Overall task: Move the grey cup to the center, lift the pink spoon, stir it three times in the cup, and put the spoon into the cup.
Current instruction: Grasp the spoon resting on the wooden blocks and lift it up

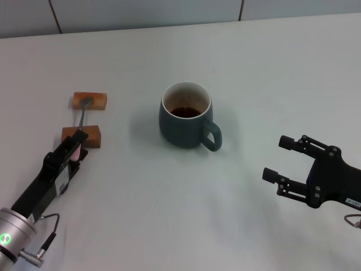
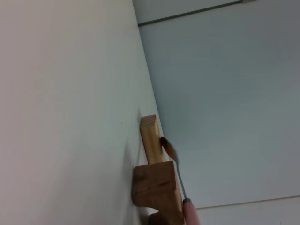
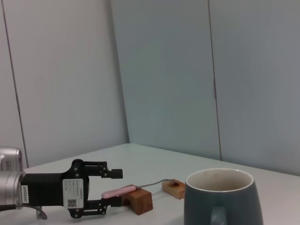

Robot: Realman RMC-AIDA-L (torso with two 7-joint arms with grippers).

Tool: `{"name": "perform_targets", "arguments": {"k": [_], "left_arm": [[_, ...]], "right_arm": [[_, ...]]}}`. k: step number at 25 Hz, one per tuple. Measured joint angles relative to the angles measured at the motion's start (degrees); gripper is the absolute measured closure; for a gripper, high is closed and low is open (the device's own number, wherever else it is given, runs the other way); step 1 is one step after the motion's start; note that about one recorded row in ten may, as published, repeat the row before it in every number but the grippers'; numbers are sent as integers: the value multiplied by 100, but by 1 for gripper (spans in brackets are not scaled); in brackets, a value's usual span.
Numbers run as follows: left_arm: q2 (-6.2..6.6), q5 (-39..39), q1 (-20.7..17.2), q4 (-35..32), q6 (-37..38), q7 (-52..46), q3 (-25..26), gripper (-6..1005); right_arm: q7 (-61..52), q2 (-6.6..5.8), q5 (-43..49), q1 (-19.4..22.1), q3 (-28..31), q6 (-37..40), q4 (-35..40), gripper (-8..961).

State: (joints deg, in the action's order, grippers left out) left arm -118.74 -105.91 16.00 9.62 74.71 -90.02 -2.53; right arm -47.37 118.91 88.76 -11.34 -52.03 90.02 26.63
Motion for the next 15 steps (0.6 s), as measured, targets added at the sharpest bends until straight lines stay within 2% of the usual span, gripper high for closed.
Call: {"name": "perform_targets", "arguments": {"k": [11,15], "left_arm": [[0,0,-2,5,-19,-11,29,415],[0,0,-1,5,-30,-14,44,498]], "right_arm": [[9,0,6,0,0,-3,0,167],[9,0,13,-6,0,-3,0,168]]}}
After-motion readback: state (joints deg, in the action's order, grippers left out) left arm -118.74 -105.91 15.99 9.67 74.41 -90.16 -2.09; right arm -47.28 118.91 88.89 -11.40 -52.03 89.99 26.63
